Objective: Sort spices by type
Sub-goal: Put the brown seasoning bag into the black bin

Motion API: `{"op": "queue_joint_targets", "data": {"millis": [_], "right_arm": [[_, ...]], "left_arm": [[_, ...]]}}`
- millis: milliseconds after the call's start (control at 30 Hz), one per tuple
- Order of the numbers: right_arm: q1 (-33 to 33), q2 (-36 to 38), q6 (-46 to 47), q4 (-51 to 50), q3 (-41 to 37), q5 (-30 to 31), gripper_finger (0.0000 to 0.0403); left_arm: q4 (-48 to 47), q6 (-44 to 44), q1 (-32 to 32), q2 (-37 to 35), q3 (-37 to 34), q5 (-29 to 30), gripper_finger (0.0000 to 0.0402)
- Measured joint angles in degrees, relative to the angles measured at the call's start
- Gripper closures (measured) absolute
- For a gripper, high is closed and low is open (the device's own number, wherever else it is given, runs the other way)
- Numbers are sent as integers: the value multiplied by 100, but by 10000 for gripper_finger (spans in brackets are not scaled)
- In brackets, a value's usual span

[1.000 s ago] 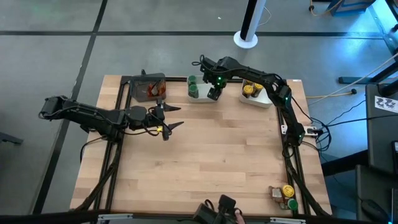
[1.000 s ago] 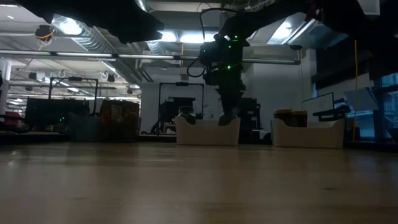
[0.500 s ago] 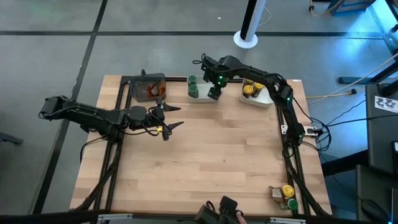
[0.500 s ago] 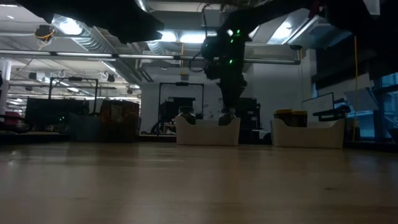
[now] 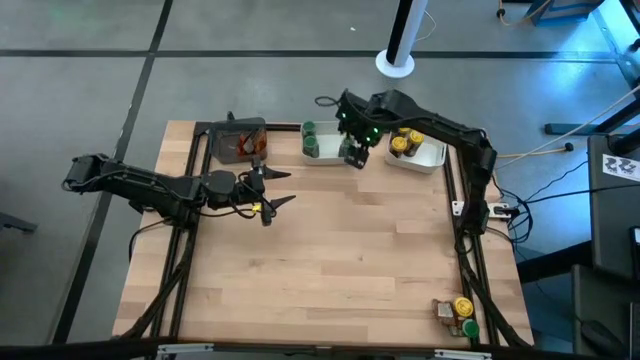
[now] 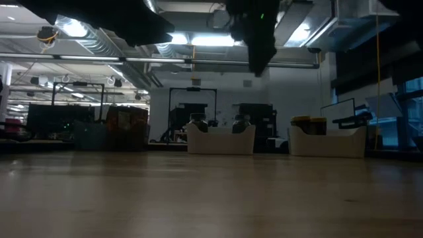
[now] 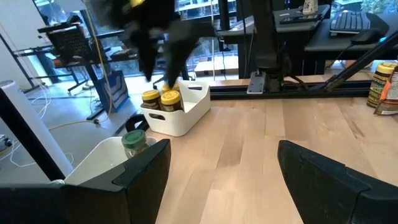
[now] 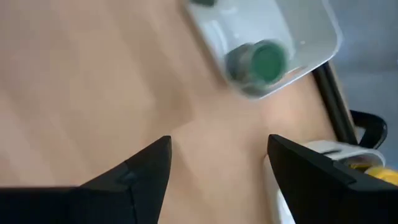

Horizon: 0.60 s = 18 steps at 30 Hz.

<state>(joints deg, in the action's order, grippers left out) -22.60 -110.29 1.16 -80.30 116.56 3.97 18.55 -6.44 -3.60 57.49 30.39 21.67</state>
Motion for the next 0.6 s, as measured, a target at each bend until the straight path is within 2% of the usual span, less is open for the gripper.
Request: {"op": "queue_joint_targets", "data": {"millis": [167, 400, 600], "right_arm": [[732, 303, 291, -514, 1, 38, 139], [1923, 615, 942, -914, -1, 403, 139], [3007, 748, 1623, -976, -5, 641, 139]], "left_arm": [[-7, 0, -4, 0, 0, 0, 121], [-52, 17, -7, 0, -2, -2, 121], [-52, 44, -7, 0, 0, 0, 121]]}}
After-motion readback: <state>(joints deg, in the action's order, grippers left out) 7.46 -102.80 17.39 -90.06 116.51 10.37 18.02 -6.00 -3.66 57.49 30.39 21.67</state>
